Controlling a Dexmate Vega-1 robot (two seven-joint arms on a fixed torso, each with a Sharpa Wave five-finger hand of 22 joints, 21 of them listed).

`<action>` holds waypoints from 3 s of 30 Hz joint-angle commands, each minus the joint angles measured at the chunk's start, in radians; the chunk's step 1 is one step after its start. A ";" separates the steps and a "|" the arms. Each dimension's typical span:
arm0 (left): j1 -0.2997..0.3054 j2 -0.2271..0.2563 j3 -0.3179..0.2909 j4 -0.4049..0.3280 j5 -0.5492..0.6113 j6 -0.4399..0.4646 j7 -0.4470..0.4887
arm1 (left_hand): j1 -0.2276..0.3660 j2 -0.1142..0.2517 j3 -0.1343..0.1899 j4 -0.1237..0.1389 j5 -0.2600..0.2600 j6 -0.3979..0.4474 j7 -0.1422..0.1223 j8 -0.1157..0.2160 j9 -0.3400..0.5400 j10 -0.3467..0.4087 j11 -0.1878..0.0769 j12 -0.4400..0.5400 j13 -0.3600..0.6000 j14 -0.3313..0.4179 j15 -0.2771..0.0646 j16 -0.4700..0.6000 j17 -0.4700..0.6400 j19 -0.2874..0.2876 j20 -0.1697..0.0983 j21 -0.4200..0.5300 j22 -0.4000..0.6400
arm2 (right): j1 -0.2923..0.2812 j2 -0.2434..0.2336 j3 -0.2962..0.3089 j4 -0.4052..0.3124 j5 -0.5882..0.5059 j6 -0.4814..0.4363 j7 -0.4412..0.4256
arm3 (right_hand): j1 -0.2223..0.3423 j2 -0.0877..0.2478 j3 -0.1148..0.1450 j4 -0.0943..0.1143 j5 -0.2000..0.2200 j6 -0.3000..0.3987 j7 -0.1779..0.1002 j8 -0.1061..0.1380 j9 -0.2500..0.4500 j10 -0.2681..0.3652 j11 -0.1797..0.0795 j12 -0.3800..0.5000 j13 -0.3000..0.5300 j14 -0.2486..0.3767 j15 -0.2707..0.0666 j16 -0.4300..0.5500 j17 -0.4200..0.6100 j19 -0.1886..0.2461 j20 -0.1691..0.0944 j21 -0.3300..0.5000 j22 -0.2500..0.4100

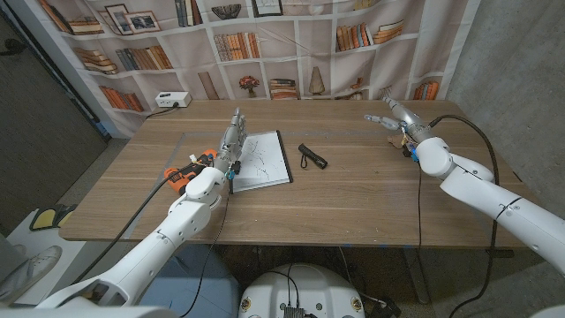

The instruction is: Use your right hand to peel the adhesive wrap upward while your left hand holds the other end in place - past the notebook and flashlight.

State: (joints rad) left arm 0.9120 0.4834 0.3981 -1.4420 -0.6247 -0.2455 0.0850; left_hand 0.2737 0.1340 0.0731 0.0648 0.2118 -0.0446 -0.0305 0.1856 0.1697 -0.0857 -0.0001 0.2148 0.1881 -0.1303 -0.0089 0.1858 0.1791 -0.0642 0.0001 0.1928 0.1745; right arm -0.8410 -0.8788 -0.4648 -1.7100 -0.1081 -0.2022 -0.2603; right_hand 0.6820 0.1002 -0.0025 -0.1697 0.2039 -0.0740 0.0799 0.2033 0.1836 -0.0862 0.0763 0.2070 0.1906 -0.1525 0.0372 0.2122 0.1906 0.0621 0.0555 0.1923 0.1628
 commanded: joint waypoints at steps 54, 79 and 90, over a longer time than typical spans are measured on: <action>0.041 0.020 -0.010 -0.066 0.020 -0.005 0.039 | 0.008 0.004 0.022 -0.003 -0.005 0.007 0.000 -0.001 0.004 0.007 0.000 0.000 0.003 0.002 0.001 0.000 0.001 0.002 -0.002 0.005 0.002 | -0.032 -0.037 -0.030 -0.068 -0.146 -0.167 -0.052 | 0.069 -0.008 0.027 0.009 0.010 0.038 -0.030 0.005 0.005 0.037 -0.028 0.003 0.002 0.018 -0.031 -0.006 0.002 0.026 -0.018 -0.003 0.003; 0.031 0.008 0.001 -0.058 0.024 0.003 0.040 | 0.008 0.003 0.025 -0.004 -0.006 0.007 0.000 -0.002 0.004 0.008 -0.001 -0.001 0.004 0.002 0.001 0.000 0.001 0.003 -0.002 0.005 0.002 | -0.071 -0.042 -0.019 -0.049 -0.163 -0.163 -0.104 | 0.088 0.002 0.039 0.017 0.011 0.088 -0.059 0.014 0.005 0.087 -0.053 0.014 0.003 0.053 -0.060 0.001 0.001 0.060 -0.038 0.001 0.003; 0.031 0.009 0.001 -0.059 0.023 0.001 0.037 | 0.007 0.003 0.027 -0.005 -0.006 0.006 0.000 -0.002 0.004 0.008 -0.002 -0.002 0.004 0.003 0.001 0.000 0.002 0.003 -0.002 0.005 0.002 | -0.073 -0.041 -0.022 -0.050 -0.173 -0.169 -0.112 | 0.125 0.025 0.062 0.011 0.013 0.104 -0.078 0.014 0.005 0.097 -0.071 0.011 0.003 0.063 -0.074 0.000 0.000 0.068 -0.052 -0.001 0.002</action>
State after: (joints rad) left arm 0.9431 0.4920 0.3978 -1.5003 -0.6017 -0.2450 0.1243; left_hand 0.2737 0.1340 0.0940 0.0607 0.2072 -0.0447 -0.0304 0.1855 0.1696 -0.0804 -0.0055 0.2148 0.1881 -0.1305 -0.0090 0.1858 0.1790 -0.0643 0.0000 0.1928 0.1745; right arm -0.9094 -0.9209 -0.4857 -1.7614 -0.2720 -0.3637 -0.3624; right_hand 0.7878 0.1194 0.0465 -0.1545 0.2117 0.0166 0.0054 0.2112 0.1836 0.0013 0.0102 0.2113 0.1909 -0.0915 -0.0309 0.2073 0.1910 0.1263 0.0125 0.1925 0.1632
